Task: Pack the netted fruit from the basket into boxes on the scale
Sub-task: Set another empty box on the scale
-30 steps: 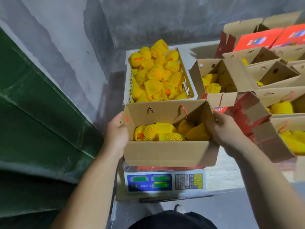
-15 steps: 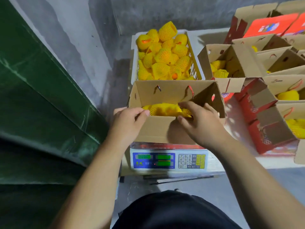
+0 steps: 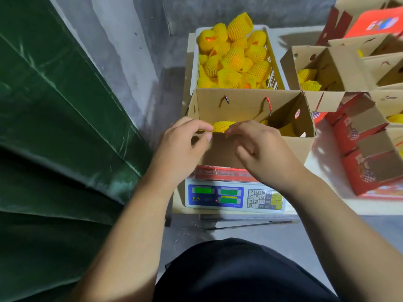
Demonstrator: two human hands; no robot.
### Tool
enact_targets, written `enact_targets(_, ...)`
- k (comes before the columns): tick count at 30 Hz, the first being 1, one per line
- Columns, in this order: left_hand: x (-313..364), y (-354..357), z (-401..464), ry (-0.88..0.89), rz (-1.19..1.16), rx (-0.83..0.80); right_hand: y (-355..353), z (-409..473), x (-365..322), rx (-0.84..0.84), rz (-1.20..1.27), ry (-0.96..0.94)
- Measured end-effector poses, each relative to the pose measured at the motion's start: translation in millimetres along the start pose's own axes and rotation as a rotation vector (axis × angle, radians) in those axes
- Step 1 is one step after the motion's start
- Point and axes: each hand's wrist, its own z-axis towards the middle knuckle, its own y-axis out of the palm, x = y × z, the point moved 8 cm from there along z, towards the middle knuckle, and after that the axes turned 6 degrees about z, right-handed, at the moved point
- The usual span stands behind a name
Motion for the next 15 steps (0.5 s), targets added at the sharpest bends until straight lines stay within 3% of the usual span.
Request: enact_targets(15,-6.7,-15.9,9.4,0.015,-0.07,-0.039,-0.9,13.1,5.0,0.097,0.065,0.059)
